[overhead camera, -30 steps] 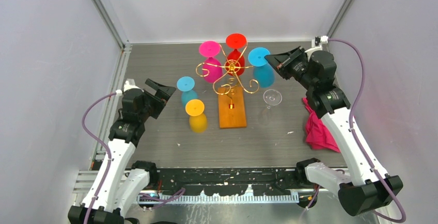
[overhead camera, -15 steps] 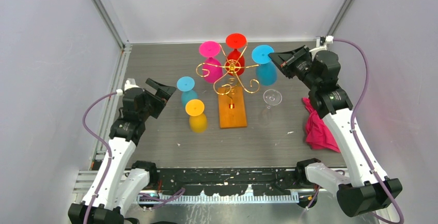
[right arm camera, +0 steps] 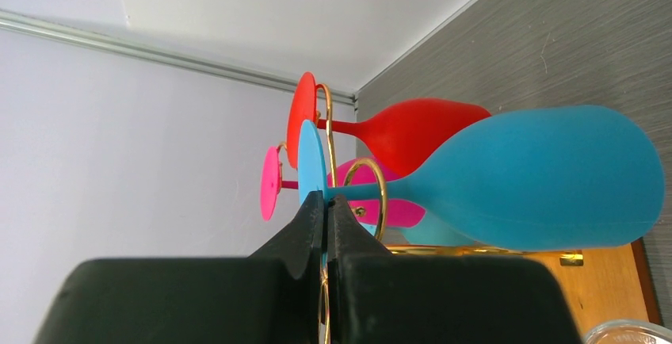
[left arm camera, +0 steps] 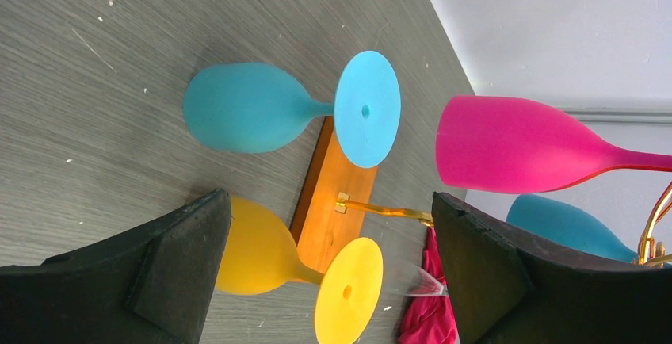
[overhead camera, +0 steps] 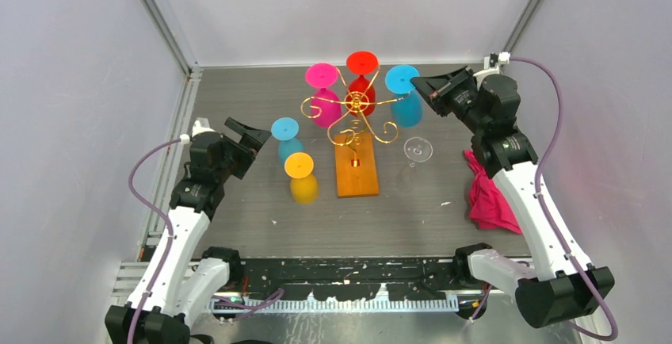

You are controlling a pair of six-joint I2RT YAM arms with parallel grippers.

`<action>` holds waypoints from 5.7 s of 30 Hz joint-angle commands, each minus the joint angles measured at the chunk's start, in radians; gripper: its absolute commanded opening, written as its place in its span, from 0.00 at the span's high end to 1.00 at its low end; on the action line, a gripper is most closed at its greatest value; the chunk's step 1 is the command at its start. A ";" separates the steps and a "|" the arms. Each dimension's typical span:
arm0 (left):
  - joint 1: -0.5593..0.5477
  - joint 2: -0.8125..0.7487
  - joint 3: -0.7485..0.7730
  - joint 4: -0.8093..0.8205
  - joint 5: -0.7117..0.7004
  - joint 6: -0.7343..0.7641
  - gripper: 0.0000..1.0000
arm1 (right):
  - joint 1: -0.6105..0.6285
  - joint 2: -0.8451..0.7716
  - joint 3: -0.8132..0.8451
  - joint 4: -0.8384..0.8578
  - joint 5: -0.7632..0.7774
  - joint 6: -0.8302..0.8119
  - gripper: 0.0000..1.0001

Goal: Place the wine glass upside down on the wine glass rack

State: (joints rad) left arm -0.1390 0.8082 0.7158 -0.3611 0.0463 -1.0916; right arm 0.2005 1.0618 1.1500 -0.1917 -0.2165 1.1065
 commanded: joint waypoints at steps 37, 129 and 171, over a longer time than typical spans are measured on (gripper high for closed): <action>0.000 0.087 0.053 0.144 -0.008 0.001 0.03 | -0.019 0.089 0.092 -0.037 0.003 -0.094 0.56; -0.094 0.297 -0.108 0.669 -0.105 -0.155 0.99 | -0.062 0.010 0.112 -0.186 0.256 -0.154 0.61; -0.094 -0.038 0.213 0.220 -0.168 -0.026 0.99 | -0.077 -0.051 0.113 -0.217 0.229 -0.171 0.60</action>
State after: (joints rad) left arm -0.2298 0.8036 0.8719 -0.0792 -0.1307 -1.1324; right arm 0.1322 1.0454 1.2366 -0.4213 0.0139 0.9508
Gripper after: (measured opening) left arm 0.025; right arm 0.399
